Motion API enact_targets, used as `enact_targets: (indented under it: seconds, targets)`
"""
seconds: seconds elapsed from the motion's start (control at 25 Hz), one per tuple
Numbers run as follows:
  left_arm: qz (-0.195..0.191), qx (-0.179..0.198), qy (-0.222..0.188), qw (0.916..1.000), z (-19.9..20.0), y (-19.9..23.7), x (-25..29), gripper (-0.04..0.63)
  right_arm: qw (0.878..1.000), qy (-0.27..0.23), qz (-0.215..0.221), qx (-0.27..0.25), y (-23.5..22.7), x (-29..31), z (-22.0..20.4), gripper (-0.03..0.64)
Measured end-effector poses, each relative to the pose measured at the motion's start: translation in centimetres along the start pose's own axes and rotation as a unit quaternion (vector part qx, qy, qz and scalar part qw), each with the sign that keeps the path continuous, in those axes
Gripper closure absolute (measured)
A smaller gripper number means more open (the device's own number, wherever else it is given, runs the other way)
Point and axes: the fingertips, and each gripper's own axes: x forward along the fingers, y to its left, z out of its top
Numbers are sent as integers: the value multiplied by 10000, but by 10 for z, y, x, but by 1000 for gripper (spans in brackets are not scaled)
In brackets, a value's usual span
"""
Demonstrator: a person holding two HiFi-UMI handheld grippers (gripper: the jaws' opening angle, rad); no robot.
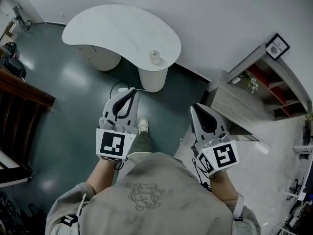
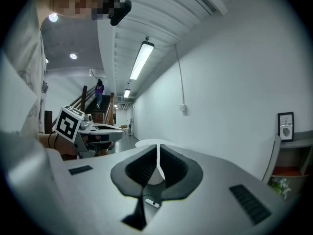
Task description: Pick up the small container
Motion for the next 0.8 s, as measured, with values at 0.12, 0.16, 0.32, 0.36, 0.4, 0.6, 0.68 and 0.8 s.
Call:
enact_targets:
  seconds: [0.12, 0.16, 0.32, 0.36, 0.4, 0.6, 0.68, 0.8]
  targets:
    - [-53, 8, 3, 10000, 0, 25, 19, 578, 10000, 60, -19, 7, -5, 31, 6, 579]
    - [-68, -17, 29, 10000, -1, 34, 25, 578, 10000, 83, -26, 13, -6, 43, 7, 579]
    - [-152, 42, 14, 9999, -1, 70, 55, 578, 9999, 132, -54, 46, -15, 91, 16, 580]
    - [-172, 65, 4, 9998, 0, 79, 62, 578, 9999, 137, -56, 49, -17, 103, 19, 579]
    - [-188, 80, -1, 9998, -1, 89, 68, 578, 9999, 142, -59, 46, -18, 114, 22, 578]
    - [-250, -7, 7, 9997, -1, 131, 103, 578, 9999, 127, -101, -18, -30, 169, 36, 578]
    - [-290, -6, 2, 9996, 1, 145, 117, 578, 9999, 101, -132, -33, -35, 188, 42, 578]
    - [-372, 13, -5, 9993, 3, 160, 134, 578, 9999, 59, -148, -21, -41, 210, 47, 578]
